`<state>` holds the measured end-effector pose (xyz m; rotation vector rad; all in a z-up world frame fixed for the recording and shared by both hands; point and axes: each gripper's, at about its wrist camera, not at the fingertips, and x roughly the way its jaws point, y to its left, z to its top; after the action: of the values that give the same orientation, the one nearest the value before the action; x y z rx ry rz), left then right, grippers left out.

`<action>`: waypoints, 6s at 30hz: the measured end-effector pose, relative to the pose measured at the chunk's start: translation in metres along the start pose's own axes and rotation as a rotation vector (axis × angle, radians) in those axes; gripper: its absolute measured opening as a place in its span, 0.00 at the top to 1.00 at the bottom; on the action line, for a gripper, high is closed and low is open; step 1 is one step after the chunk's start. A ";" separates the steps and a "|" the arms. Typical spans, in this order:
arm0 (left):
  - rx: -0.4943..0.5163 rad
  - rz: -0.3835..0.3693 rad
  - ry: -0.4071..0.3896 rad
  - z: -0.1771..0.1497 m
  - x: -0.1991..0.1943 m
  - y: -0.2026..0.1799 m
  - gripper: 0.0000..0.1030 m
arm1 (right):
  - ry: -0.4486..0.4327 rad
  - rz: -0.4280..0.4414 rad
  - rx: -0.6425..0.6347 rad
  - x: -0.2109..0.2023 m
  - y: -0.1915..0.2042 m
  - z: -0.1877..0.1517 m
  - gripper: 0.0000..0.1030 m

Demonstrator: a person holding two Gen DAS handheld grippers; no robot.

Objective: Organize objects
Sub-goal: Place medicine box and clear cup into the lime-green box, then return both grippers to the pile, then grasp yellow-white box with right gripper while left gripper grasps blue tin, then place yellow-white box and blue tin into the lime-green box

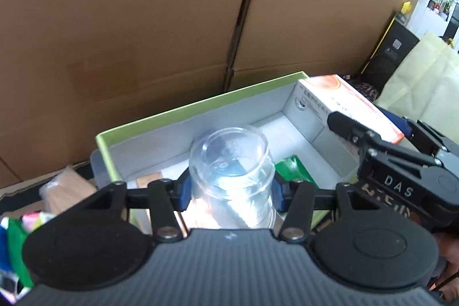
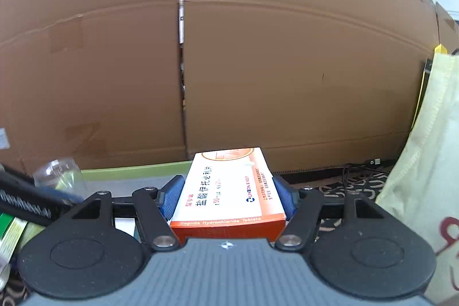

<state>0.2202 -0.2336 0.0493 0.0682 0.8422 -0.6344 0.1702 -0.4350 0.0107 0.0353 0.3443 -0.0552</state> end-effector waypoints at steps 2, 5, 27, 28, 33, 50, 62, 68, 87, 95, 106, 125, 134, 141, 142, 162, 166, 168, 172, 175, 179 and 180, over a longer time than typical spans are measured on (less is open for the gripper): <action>0.012 0.012 -0.001 0.001 0.011 -0.001 0.48 | -0.003 0.010 0.014 0.014 -0.003 -0.003 0.32; 0.027 0.021 -0.031 -0.003 0.019 0.000 0.13 | 0.116 0.012 -0.004 0.042 -0.006 -0.012 0.25; -0.072 0.057 -0.256 -0.116 -0.149 0.047 0.00 | -0.083 0.219 0.098 -0.120 0.029 -0.037 0.16; -0.072 0.067 -0.261 -0.125 -0.157 0.050 0.00 | -0.077 0.239 0.090 -0.125 0.036 -0.041 0.16; -0.068 0.136 -0.260 -0.172 -0.186 0.070 0.00 | -0.044 0.312 0.002 -0.143 0.077 -0.066 0.16; -0.279 0.265 -0.204 -0.227 -0.190 0.163 0.00 | 0.020 0.326 -0.327 -0.080 0.220 -0.096 0.16; -0.123 0.423 -0.216 -0.155 -0.131 0.188 0.00 | 0.071 0.294 -0.320 -0.058 0.236 -0.100 0.30; -0.131 0.425 -0.163 -0.127 -0.089 0.208 0.04 | 0.108 0.376 -0.187 -0.100 0.198 -0.103 0.30; -0.140 0.158 -0.122 -0.185 -0.198 0.176 0.44 | 0.349 0.416 -0.034 -0.173 0.137 -0.154 0.30; -0.087 0.096 -0.018 -0.257 -0.206 0.134 0.43 | 0.333 0.355 -0.138 -0.189 0.144 -0.156 0.27; -0.007 0.171 -0.038 -0.272 -0.210 0.115 0.31 | 0.312 0.316 -0.176 -0.177 0.156 -0.155 0.23; -0.007 0.127 -0.034 -0.255 -0.195 0.104 0.44 | 0.304 0.370 -0.123 -0.158 0.143 -0.147 0.32; 0.056 -0.008 -0.155 -0.172 -0.188 0.049 0.44 | 0.180 0.283 -0.096 -0.158 0.090 -0.087 0.32; 0.088 -0.085 -0.215 -0.093 -0.165 -0.009 0.44 | 0.062 0.109 -0.158 -0.123 0.049 -0.041 0.32; 0.095 -0.086 -0.228 -0.083 -0.160 -0.018 0.44 | 0.048 0.084 -0.168 -0.114 0.044 -0.036 0.32; 0.055 0.000 -0.162 0.031 0.004 -0.051 0.17 | 0.105 0.023 -0.125 0.044 0.007 -0.015 0.32; 0.019 0.032 -0.218 0.018 -0.001 -0.039 0.00 | 0.207 0.002 -0.192 0.058 0.011 -0.024 0.30; 0.008 0.020 -0.223 0.014 -0.009 -0.034 0.00 | 0.137 -0.021 -0.200 0.041 0.009 -0.025 0.27; -0.006 0.016 -0.241 0.001 -0.031 -0.027 0.00 | 0.034 -0.047 -0.174 -0.001 -0.001 -0.019 0.19; 0.001 0.032 -0.262 -0.015 -0.054 -0.027 0.00 | -0.004 -0.034 -0.136 -0.028 -0.002 -0.016 0.17; 0.028 0.125 -0.234 -0.039 -0.087 -0.027 0.00 | -0.021 0.003 -0.098 -0.068 0.011 -0.014 0.16; 0.035 0.138 -0.232 -0.048 -0.100 -0.022 0.00 | -0.020 0.006 -0.095 -0.077 0.012 -0.017 0.16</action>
<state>0.1262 -0.1880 0.0924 0.0820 0.5970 -0.5154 0.0932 -0.4186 0.0211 -0.0579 0.3261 -0.0329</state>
